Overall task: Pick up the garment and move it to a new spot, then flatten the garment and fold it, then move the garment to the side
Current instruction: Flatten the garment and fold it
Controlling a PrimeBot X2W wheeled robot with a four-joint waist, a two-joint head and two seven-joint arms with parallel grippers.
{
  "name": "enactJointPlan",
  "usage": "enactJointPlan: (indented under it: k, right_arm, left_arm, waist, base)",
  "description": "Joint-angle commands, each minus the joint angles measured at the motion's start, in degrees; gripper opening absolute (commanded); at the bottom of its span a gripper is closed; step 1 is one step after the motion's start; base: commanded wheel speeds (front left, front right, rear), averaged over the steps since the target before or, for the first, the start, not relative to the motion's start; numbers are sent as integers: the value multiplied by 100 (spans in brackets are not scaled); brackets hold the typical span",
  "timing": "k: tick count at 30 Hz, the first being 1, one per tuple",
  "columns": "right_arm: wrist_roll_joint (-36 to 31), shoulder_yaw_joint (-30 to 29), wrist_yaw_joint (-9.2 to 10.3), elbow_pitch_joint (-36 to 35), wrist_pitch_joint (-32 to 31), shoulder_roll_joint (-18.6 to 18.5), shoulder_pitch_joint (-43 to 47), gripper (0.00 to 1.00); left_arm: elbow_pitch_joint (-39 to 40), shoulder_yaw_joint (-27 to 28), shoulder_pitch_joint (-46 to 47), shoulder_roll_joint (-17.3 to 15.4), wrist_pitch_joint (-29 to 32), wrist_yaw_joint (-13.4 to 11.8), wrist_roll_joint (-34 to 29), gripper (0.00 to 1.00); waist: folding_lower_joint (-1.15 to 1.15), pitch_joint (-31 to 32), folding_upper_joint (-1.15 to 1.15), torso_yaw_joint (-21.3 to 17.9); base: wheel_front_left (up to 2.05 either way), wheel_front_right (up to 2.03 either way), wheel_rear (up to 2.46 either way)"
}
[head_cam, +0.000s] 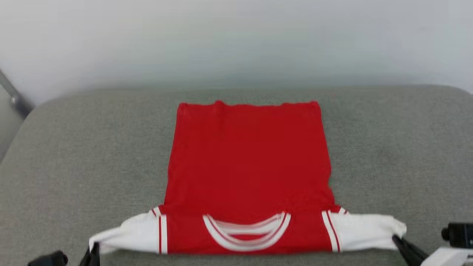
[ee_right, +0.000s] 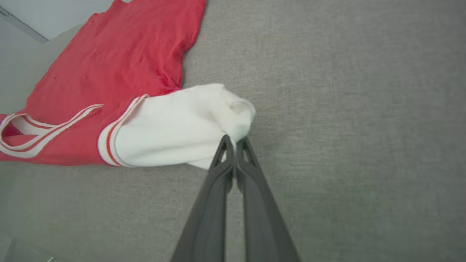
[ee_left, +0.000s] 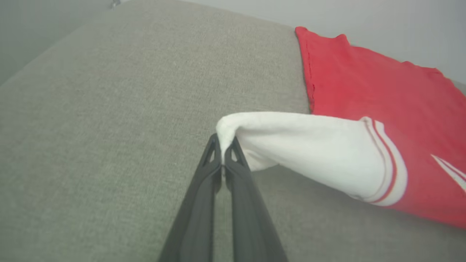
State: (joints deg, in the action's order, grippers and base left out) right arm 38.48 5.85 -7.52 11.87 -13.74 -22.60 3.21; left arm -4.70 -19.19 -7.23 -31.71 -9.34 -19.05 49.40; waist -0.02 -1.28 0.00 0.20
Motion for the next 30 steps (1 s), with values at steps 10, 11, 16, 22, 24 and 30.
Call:
enactJointPlan:
  k: [10, 11, 16, 22, 24, 30]
  right_arm:
    - [-962, -951, 6, -618, -587, 996, 1510, 100]
    - [-999, -978, 6, -696, -618, 1050, 1500, 100]
    - [-1068, -1161, 5, -1167, -677, 1120, 991, 100]
    - [-1262, -1442, 5, -859, -867, 895, -660, 100]
    - [-1303, -1538, 5, -441, -977, 798, -1385, 100]
    - [-1436, -1716, 4, 700, -1715, 609, -3073, 100]
  left_arm:
    - [193, -201, -961, 112, 126, -262, 118, 0]
    - [202, -226, -949, 134, 138, -271, 115, 0]
    - [276, -318, -836, 162, 109, -250, 46, 0]
    - [436, -387, -579, 179, -7, -222, -130, 0]
    - [541, -404, -356, 201, -58, -177, -213, 0]
    - [733, -479, 192, 281, -133, -74, -381, 0]
  waist:
    - [2, 237, 0, 64]
    - [2, 244, 0, 68]
    - [2, 231, 0, 80]
    - [2, -47, 0, 195]
    - [2, -281, 0, 332]
    - [2, -978, 0, 765]
  base:
    - [0, 0, 0]
    - [0, 0, 0]
    - [0, 0, 0]
    - [0, 0, 0]
    - [0, 0, 0]
    - [0, 0, 0]
